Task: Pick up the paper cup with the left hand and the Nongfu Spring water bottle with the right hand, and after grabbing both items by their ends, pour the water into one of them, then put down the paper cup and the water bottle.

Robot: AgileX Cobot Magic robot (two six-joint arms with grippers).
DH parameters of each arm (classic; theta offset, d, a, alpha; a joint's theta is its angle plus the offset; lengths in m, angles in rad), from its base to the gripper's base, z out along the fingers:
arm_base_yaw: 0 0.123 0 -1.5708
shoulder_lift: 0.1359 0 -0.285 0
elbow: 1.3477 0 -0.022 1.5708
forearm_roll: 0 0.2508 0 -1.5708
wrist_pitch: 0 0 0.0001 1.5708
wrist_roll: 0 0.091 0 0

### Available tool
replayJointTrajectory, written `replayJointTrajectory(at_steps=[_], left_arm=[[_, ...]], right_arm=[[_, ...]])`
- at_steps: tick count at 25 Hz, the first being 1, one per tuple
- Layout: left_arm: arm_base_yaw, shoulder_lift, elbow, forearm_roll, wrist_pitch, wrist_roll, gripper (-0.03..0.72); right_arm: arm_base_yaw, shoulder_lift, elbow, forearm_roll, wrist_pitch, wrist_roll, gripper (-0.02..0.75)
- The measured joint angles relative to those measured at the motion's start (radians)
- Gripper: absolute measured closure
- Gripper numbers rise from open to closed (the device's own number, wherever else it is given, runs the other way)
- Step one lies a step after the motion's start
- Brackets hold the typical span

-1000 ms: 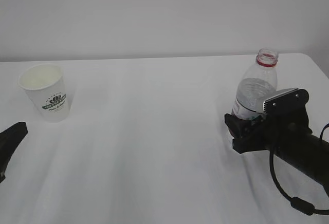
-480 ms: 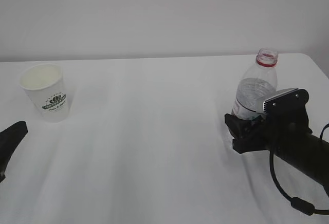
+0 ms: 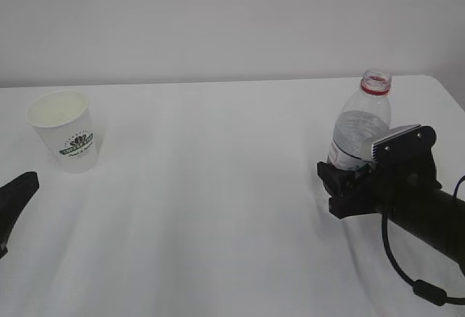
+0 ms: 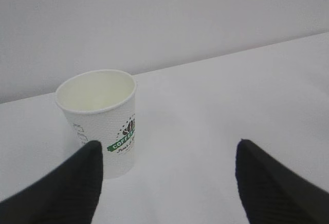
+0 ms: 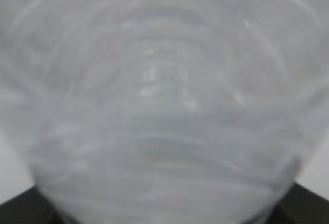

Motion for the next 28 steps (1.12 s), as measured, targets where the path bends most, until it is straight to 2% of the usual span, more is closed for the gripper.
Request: replayJointTrajectory(at_steps=[28], left_arm=[[0.0, 0.05, 0.0, -0.037, 0.002, 0.0, 0.111]], right_arm=[[0.0, -0.196, 0.119, -0.008, 0.058, 0.0, 0.239]])
